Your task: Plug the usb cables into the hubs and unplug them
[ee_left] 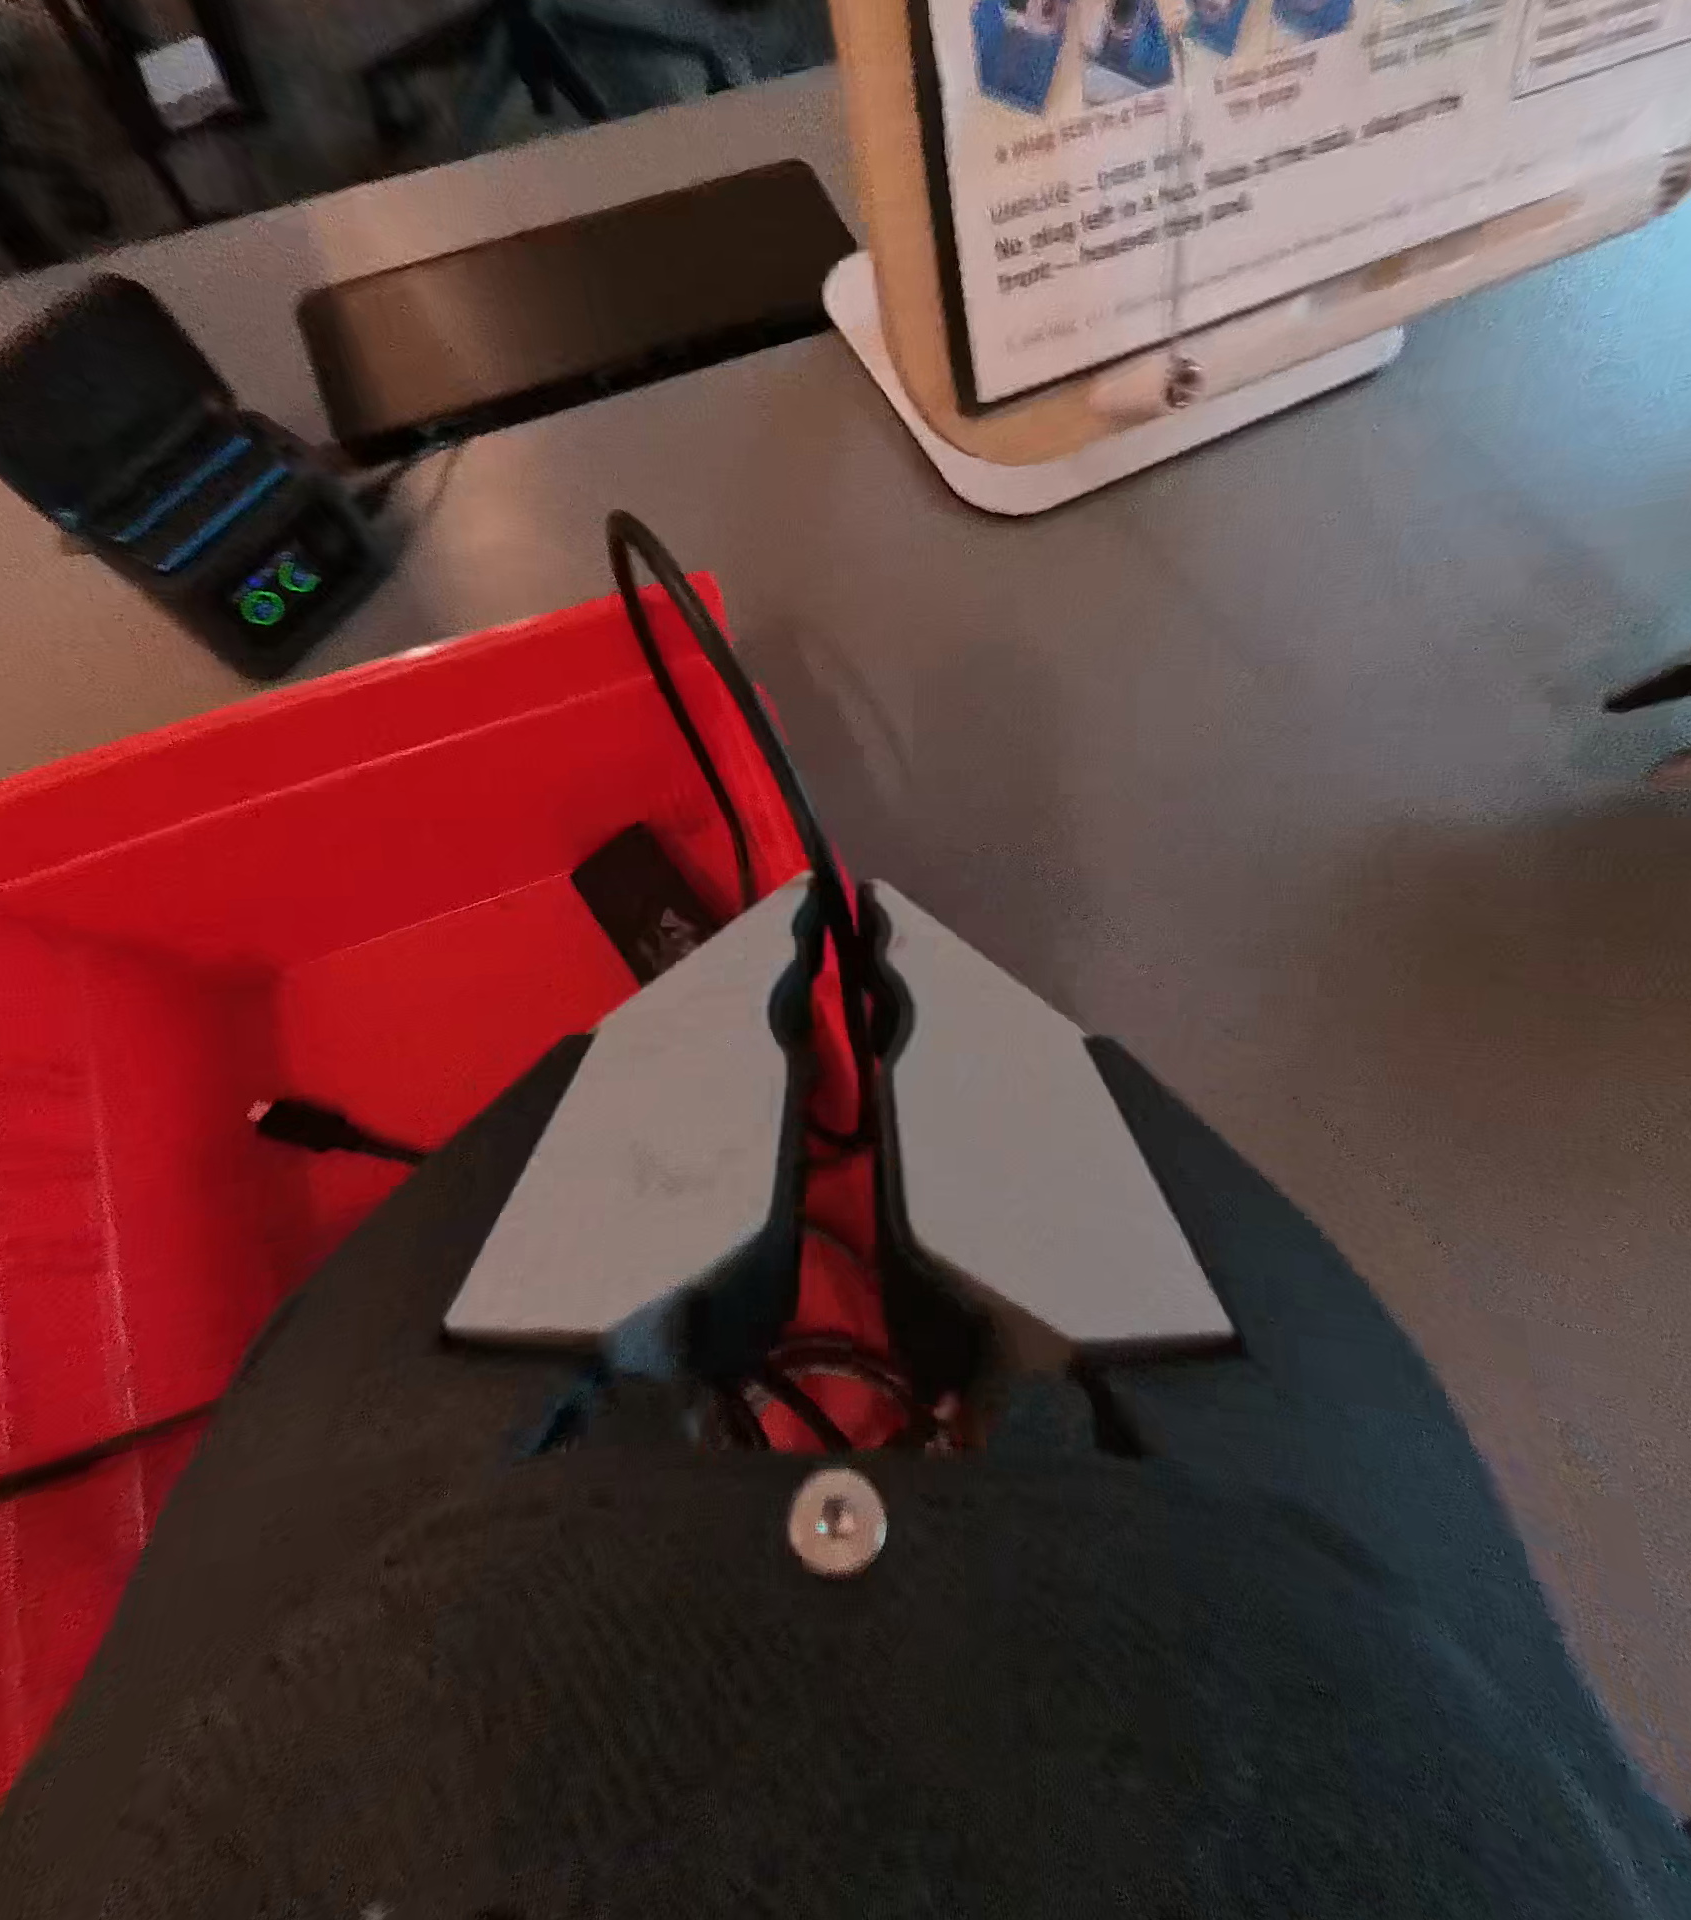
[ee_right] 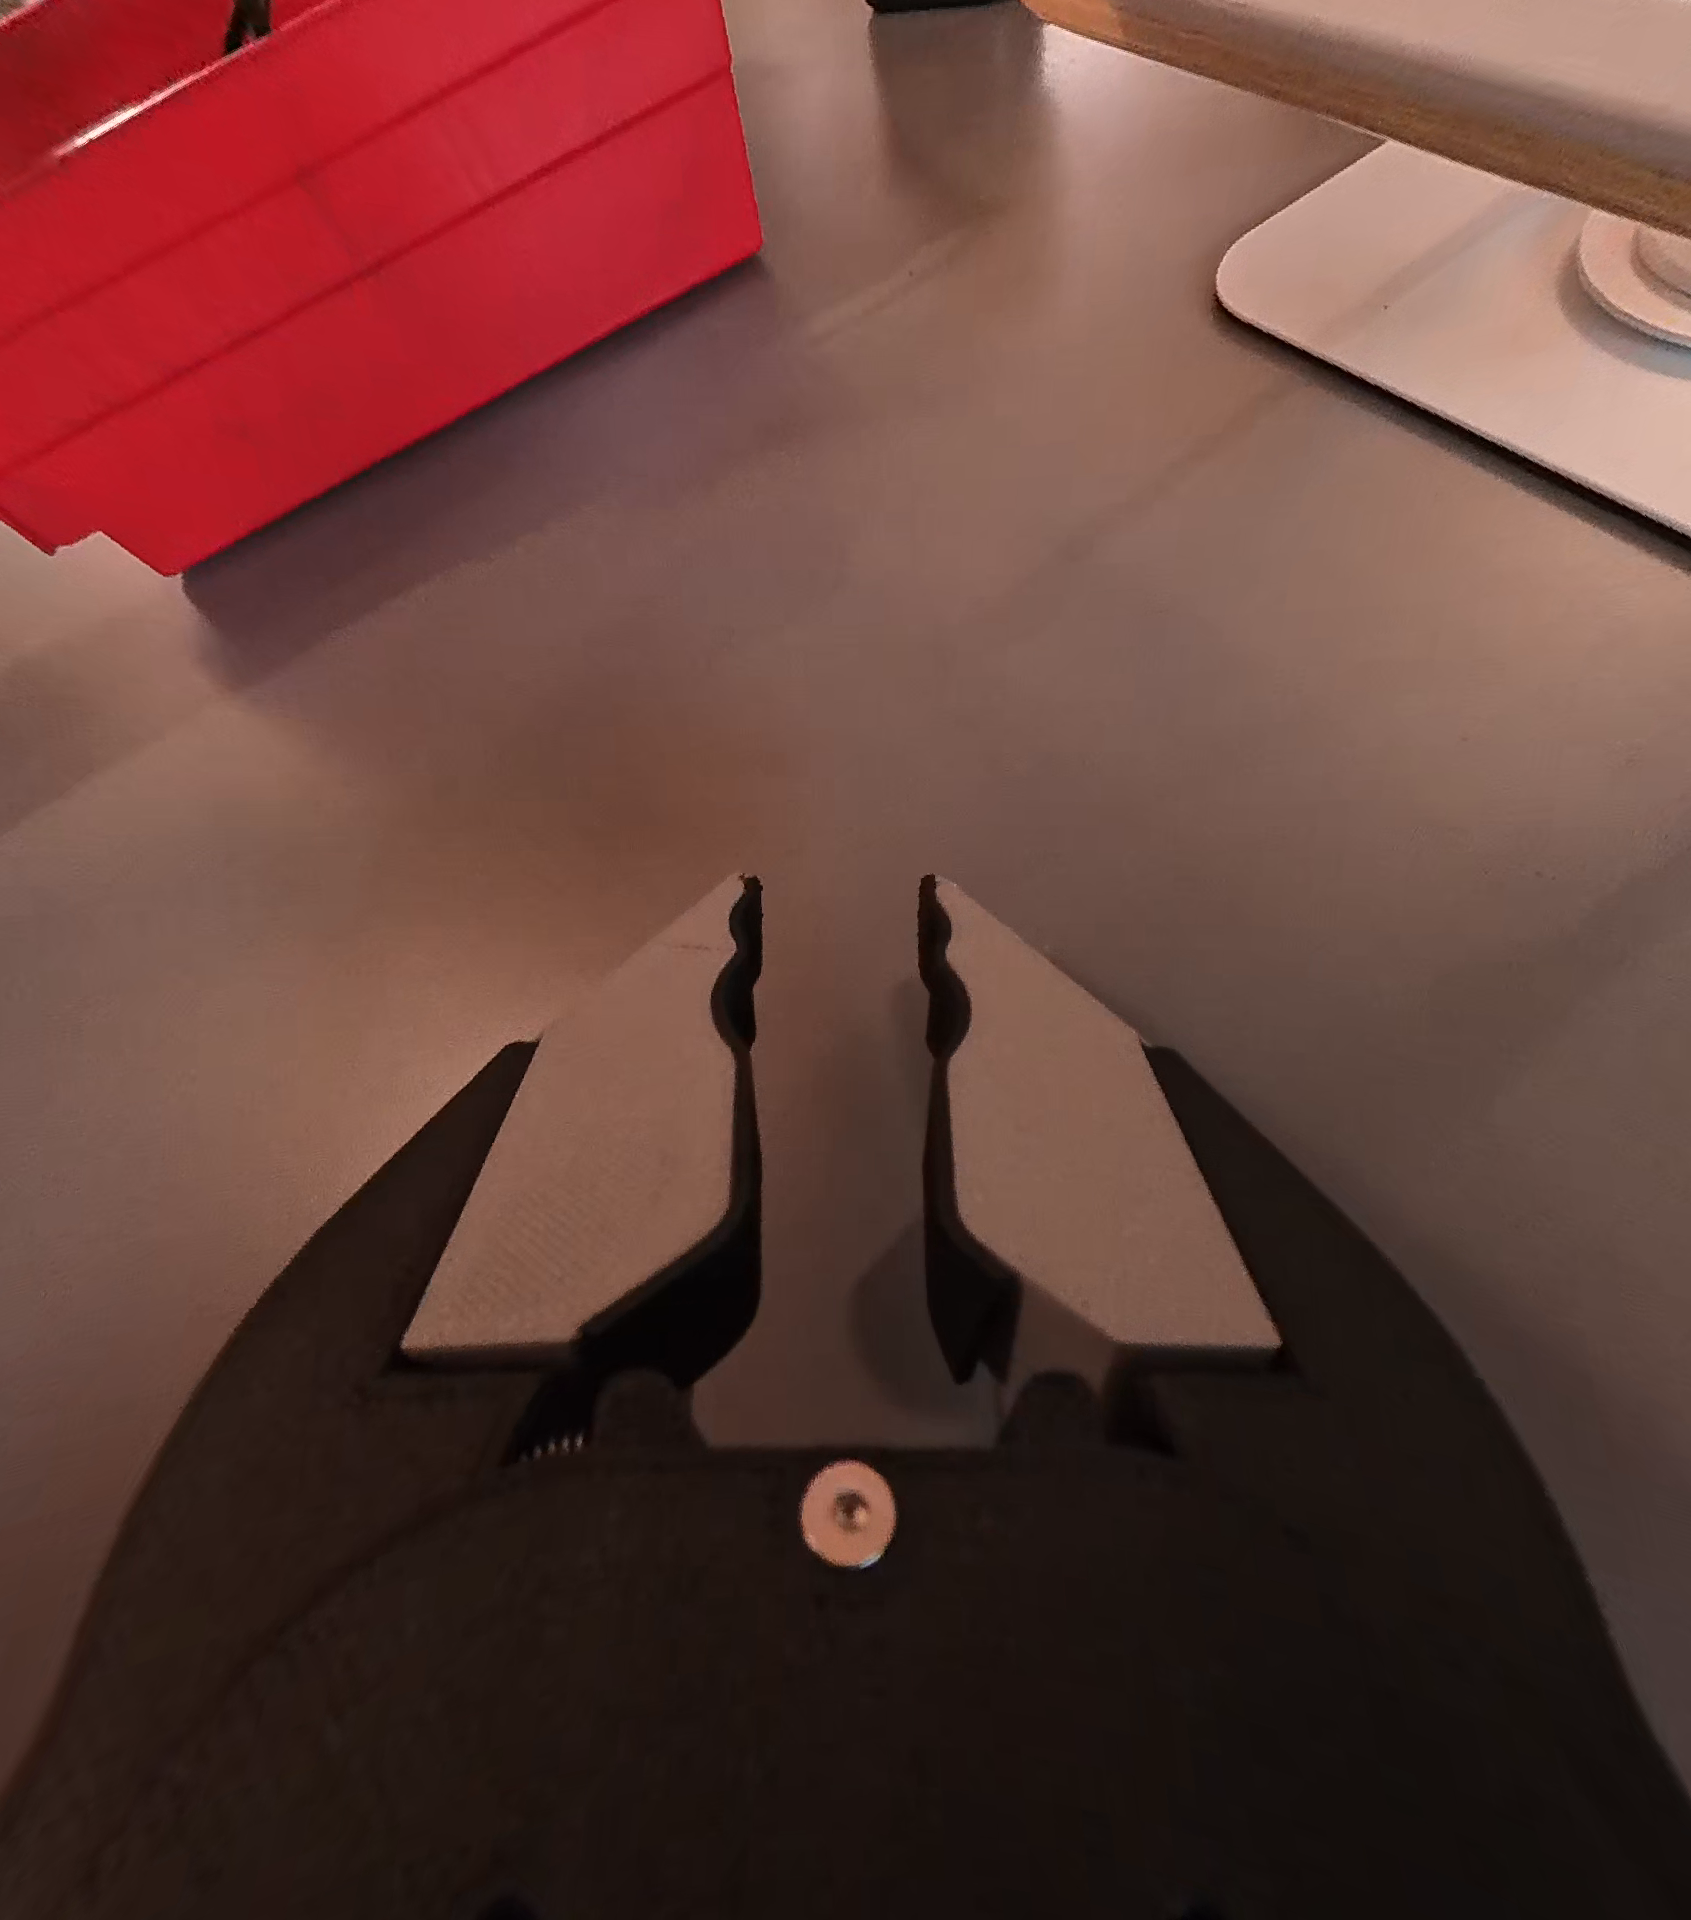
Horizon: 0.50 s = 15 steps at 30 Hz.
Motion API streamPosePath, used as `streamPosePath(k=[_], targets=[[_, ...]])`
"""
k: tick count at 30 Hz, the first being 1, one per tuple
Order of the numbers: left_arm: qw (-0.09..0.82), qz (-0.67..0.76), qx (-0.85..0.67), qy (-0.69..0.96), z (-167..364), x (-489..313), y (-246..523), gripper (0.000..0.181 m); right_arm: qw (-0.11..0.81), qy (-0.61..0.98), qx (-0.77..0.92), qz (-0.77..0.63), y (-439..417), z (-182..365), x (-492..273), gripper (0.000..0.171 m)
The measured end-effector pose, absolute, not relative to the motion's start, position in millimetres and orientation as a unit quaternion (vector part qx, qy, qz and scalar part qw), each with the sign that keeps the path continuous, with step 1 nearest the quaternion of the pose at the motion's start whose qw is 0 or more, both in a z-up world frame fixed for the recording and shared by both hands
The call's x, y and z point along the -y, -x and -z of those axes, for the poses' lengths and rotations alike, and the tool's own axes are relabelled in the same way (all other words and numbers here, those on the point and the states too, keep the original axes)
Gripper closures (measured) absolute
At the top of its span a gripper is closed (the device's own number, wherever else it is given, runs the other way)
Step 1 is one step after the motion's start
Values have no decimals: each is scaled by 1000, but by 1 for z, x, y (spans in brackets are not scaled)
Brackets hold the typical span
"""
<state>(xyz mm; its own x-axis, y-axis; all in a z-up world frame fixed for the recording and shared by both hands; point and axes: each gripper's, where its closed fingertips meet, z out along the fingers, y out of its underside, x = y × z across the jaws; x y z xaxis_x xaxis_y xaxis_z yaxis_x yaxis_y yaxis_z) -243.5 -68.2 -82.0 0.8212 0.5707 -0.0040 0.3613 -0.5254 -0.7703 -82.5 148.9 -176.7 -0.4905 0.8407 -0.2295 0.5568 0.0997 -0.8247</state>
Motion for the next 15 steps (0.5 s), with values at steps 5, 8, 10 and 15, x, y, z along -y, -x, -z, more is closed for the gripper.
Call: streamPosePath(k=[5, 8, 10, 15], targets=[[455, -252, 245, 818, -10, 86, 278, 180, 145, 483, 724, -471, 82, 177, -149, 145], [487, -302, 222, 789, -83, 89, 277, 181, 140, 481, 732, -462, 82, 180, -146, 145], [508, -320, 202, 774, -126, 86, 267, 181, 143, 477, 738, -455, 82, 182, -144, 145], [547, -333, 151, 753, -192, 69, 230, 181, 148, 466, 740, -463, 81, 178, -141, 143]])
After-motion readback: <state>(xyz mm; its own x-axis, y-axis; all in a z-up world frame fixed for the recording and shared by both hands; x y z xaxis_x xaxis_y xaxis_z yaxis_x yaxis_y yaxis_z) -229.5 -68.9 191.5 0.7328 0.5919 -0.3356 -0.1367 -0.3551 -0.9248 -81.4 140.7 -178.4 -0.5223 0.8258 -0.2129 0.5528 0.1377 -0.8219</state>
